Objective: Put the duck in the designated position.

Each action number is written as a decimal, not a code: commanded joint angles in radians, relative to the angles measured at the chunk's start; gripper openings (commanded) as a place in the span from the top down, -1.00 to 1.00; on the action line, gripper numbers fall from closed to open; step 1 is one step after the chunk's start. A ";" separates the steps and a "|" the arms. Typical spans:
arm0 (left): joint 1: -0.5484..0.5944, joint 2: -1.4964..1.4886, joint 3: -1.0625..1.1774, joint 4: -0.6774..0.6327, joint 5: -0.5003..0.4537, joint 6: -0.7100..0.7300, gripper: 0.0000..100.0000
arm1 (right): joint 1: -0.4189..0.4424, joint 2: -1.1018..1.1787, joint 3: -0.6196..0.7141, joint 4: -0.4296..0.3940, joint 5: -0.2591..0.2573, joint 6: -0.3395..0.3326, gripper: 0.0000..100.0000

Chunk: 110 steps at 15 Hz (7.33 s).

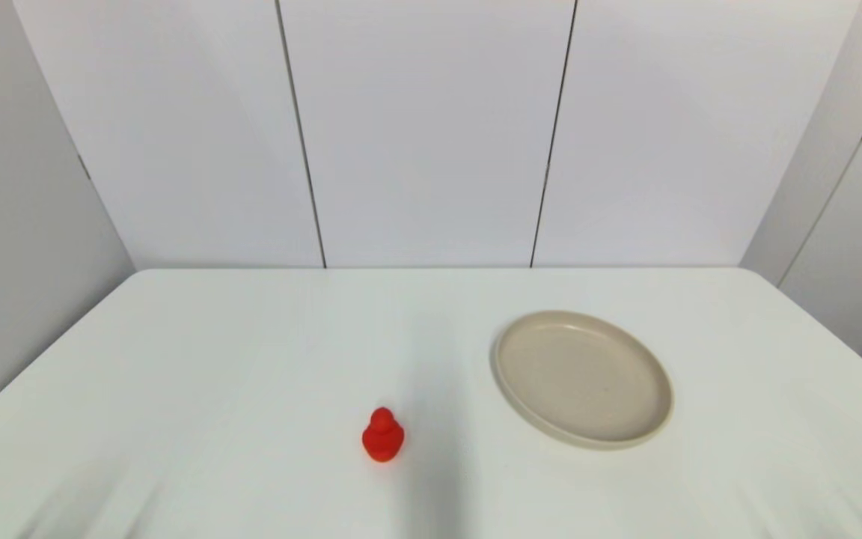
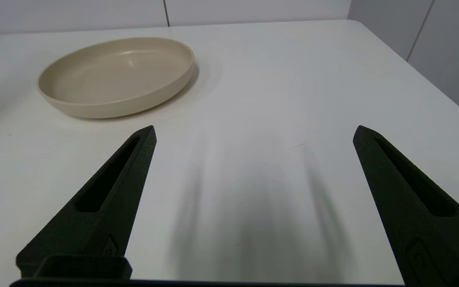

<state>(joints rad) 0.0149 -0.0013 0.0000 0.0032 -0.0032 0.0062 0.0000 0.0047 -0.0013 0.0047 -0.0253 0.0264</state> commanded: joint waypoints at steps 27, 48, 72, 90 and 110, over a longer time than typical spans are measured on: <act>0.000 0.001 0.000 0.000 0.000 0.000 -1.00 | 0.304 1.511 -1.352 0.451 0.234 -0.057 -1.00; 0.000 0.001 0.000 0.000 0.000 0.000 -1.00 | 0.877 1.851 -1.427 0.396 0.062 0.112 -1.00; 0.000 0.001 0.000 0.000 0.000 0.000 -1.00 | 1.104 2.098 -1.612 0.402 -0.439 0.692 -1.00; 0.000 0.001 0.000 0.000 0.000 0.000 -1.00 | 1.150 2.174 -1.593 0.405 -0.504 0.696 -1.00; 0.000 0.001 0.000 0.000 0.000 0.000 -1.00 | 1.115 2.264 -1.672 0.393 -0.512 0.687 -1.00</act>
<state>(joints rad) 0.0153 -0.0013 0.0000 0.0032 -0.0036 0.0057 1.1160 2.2664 -1.6721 0.3964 -0.5338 0.7100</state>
